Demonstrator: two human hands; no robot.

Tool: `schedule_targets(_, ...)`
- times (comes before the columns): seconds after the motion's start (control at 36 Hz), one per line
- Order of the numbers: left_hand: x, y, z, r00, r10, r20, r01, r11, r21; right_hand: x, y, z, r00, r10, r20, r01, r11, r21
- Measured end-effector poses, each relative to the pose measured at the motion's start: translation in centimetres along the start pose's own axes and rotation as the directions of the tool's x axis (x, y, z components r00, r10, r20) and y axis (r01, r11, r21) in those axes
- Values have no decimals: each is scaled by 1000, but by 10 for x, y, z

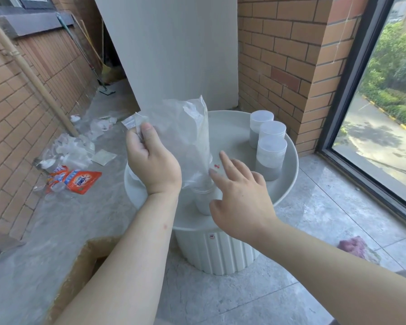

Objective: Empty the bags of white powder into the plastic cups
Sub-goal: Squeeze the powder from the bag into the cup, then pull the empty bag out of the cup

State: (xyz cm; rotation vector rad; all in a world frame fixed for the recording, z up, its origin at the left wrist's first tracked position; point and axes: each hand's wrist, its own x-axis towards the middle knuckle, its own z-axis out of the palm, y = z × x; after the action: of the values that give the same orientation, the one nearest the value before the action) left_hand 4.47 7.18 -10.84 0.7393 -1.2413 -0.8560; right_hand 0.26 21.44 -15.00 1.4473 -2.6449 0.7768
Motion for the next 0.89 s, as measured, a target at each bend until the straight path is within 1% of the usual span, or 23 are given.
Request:
schedule_targets(0.08, 1, 0, 0, 1000, 2, -4, -2, 1000, 6, 2, 2, 0, 999, 24, -40, -24, 1000, 10)
schedule_targets(0.17, 1, 0, 0, 1000, 6, -1, -6, 1000, 11, 3, 3, 0, 1000, -2, 18, 3, 1000, -20)
schedule_targets(0.25, 1, -1, -2, 1000, -5, 9, 5, 1000, 8, 3, 5, -1, 999, 38, -13, -37, 999, 31)
schedule_targets(0.31, 1, 1, -2, 1000, -11, 22, 11, 1000, 9, 8, 6, -2, 997, 70, -39, -66, 993, 94)
schedule_targets(0.39, 2, 4, -2, 998, 31, 45, -32, 999, 20, 18, 9, -3, 987, 147, -71, -120, 948, 294)
schedule_targets(0.44, 2, 5, -3, 994, 66, 84, -69, 997, 28, 21, 11, 0, 982, 167, -93, -119, 914, 387)
schedule_targets(0.56, 1, 6, -3, 981, 93, 171, -100, 994, 34, 29, 14, 6, 976, 164, -144, -79, 882, 465)
schedule_targets(0.69, 2, 12, -8, 954, 103, 283, -102, 995, -18, 37, 14, 4, 972, 212, -105, -124, 834, 537)
schedule_targets(0.81, 9, 11, -17, 920, 65, 387, -65, 998, -12, 43, 15, 7, 955, 292, -58, -183, 731, 657)
schedule_targets(0.89, 15, 8, -27, 883, -40, 468, 1, 997, 83, 48, 11, 8, 942, 334, -41, -200, 654, 729)
